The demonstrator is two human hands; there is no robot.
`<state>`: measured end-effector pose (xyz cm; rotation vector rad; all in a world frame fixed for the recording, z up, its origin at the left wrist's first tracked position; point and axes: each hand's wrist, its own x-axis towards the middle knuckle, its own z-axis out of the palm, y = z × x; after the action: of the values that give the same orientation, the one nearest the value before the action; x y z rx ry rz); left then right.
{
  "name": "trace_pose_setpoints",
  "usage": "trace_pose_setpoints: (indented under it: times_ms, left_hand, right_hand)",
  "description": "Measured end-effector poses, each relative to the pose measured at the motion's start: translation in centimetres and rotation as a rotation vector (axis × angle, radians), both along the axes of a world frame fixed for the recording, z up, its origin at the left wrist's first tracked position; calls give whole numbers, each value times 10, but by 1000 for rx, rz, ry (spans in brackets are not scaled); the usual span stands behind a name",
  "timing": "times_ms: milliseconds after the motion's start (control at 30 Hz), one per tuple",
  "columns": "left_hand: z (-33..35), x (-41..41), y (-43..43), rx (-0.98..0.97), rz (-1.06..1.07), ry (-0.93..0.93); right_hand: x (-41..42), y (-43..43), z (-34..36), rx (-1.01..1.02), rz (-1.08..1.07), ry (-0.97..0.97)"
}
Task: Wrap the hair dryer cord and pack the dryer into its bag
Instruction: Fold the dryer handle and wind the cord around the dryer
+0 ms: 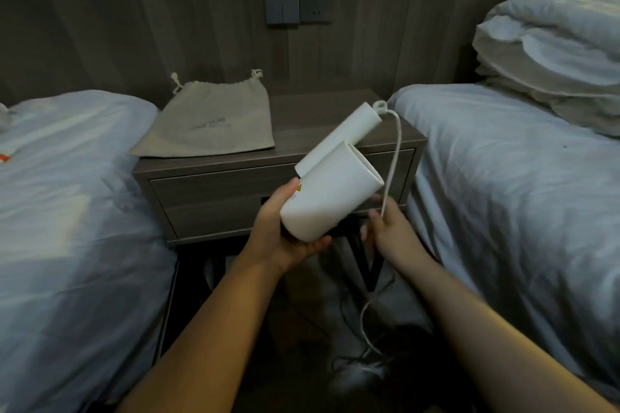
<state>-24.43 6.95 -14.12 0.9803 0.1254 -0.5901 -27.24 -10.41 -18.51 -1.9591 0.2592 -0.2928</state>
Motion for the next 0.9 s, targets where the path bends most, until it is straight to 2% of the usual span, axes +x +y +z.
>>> trace_pose_setpoints:
  times_ms: [200,300,467,567,700,833,900]
  left_hand:
    - [3,3,1,-48,197,49]
    - [5,6,5,52,244,-16]
    - [1,8,7,305,351,-209]
    - [1,7,9,413,364,-336]
    - [2,7,10,551,344,-503]
    - [4,8,14,634,181,-606]
    - [3,9,16,679,74,-630]
  right_hand:
    - [-11,14,-9,-638,309,269]
    - [-15,15,0,-650,459,305]
    - [-26,17,34,-892,557,347]
    - [-37,18,59,-885,520,310]
    - [-45,12,73,-876,517,150]
    - [-48,4,85,-696,620,159]
    - [-45,1,84,-665,562,73]
